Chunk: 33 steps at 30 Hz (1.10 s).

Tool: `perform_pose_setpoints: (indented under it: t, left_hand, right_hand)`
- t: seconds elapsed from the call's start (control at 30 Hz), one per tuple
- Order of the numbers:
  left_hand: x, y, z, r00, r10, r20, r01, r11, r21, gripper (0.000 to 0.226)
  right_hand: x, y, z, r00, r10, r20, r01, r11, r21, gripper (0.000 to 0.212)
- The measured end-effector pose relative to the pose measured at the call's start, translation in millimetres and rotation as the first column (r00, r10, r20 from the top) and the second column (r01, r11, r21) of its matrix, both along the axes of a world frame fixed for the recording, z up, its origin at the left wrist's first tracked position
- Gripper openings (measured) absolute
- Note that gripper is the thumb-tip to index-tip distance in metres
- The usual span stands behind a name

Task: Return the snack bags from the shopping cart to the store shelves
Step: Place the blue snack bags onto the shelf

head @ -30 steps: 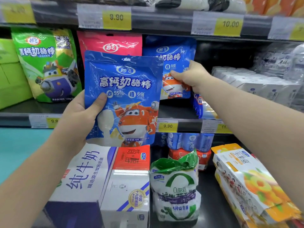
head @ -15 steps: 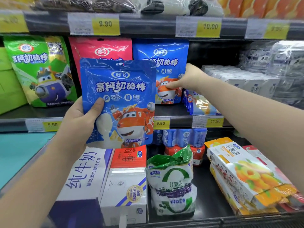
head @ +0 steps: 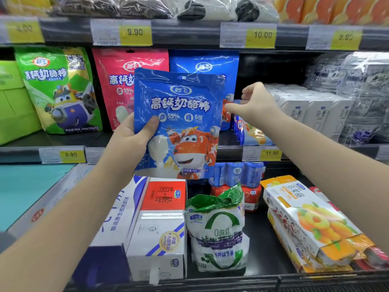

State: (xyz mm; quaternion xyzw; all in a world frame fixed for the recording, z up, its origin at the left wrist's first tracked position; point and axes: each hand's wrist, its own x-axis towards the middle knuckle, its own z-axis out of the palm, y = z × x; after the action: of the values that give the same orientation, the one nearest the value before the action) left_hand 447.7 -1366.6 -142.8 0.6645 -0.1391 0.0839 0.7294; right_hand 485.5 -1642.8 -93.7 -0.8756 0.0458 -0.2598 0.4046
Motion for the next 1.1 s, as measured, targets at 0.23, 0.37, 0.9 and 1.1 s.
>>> perform_pose_setpoints:
  t: [0.23, 0.37, 0.9, 1.1]
  left_hand:
    - [15, -22, 11, 1.0, 0.0, -0.004, 0.0, 1.0, -0.021, 0.013]
    - [24, -38, 18, 1.0, -0.013, 0.025, 0.014, 1.0, -0.028, 0.015]
    - [50, -49, 10, 0.956, 0.16, 0.244, -0.231, 0.926, 0.298, 0.059]
    - [47, -52, -16, 0.848, 0.183, 0.498, -0.441, 0.766, 0.468, 0.1]
  right_hand:
    - [-50, 19, 4, 0.883, 0.415, -0.22, -0.325, 0.878, 0.352, 0.058]
    - [-57, 18, -9, 0.841, 0.419, -0.343, -0.424, 0.903, 0.063, 0.08]
    - [-25, 17, -31, 0.977, 0.208, -0.053, -0.21, 0.977, -0.032, 0.074]
    - [-13, 23, -36, 0.992, 0.117, 0.056, -0.111, 0.989, -0.1, 0.081]
